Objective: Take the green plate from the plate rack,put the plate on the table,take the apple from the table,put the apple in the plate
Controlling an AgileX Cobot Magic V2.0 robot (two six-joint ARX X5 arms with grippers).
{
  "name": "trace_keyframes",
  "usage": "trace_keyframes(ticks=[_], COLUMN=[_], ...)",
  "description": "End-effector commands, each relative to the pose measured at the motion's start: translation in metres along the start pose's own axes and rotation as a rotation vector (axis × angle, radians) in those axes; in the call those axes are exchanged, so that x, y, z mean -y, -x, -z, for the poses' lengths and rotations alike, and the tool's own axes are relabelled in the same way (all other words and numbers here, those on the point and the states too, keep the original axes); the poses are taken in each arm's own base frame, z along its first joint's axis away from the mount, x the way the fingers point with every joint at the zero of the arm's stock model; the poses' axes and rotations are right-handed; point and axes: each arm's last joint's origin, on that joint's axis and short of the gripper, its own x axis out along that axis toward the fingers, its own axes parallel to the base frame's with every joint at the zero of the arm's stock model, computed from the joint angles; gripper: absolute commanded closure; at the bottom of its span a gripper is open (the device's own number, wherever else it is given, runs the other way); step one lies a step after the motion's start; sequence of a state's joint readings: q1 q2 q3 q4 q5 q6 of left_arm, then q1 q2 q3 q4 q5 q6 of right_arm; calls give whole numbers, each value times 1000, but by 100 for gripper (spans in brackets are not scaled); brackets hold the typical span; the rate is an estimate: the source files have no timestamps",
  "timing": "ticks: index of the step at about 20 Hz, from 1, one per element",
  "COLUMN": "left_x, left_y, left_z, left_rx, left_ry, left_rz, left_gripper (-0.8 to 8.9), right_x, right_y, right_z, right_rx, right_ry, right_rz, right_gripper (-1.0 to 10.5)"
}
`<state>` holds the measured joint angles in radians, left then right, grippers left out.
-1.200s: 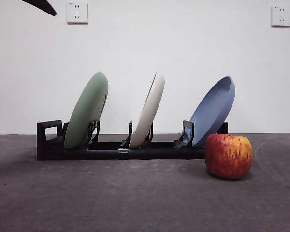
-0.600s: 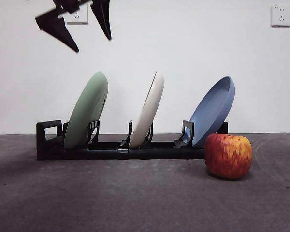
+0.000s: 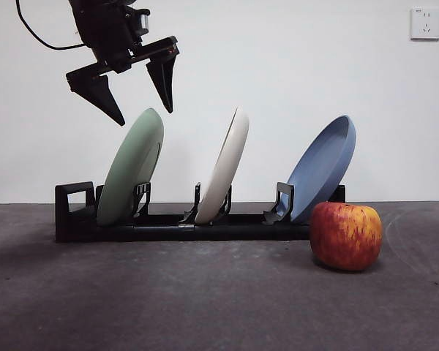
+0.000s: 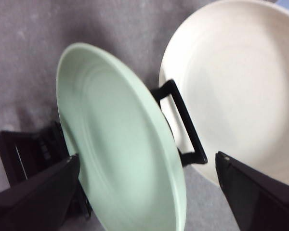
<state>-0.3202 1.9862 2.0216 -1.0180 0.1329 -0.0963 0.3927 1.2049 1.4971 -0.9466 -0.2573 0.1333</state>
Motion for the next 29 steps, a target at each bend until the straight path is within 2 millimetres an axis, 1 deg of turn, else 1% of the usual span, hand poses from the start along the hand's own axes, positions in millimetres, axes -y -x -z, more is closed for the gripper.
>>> trace_keyframes(ticks=[1, 2, 5, 8, 9, 17, 21, 23, 25, 27, 29], left_x=[0, 0, 1, 0, 0, 0, 4, 9, 17, 25, 35], left_y=[-5, -5, -5, -5, -5, -5, 2, 14, 34, 61, 95], left_z=[-1, -1, -1, 0, 0, 1, -4, -12, -23, -33, -39], left_rx=[2, -1, 0, -4, -4, -15, 13, 64, 140, 221, 291], left_ry=[-18, -23, -58, -58, -58, -56, -57, -67, -90, -113, -136], left_rz=[-1, 0, 6, 6, 6, 7, 92, 138, 155, 168, 181], left_gripper=[351, 389, 597, 799, 826, 822, 823, 822, 822, 822, 822], right_x=[0, 0, 0, 0, 0, 0, 0, 0, 0, 0, 0], right_y=[-1, -1, -1, -1, -1, -1, -1, -1, -1, -1, -1], right_z=[-1, -1, -1, -1, -1, -1, -1, -1, -1, -1, -1], right_rx=[5, 5, 4, 4, 4, 4, 3, 3, 3, 3, 4], right_ry=[8, 8, 8, 8, 7, 7, 7, 7, 7, 7, 7], right_rz=[3, 3, 3, 3, 3, 3, 3, 3, 3, 3, 3], right_gripper=[257, 257, 257, 258, 258, 258, 258, 258, 258, 258, 258])
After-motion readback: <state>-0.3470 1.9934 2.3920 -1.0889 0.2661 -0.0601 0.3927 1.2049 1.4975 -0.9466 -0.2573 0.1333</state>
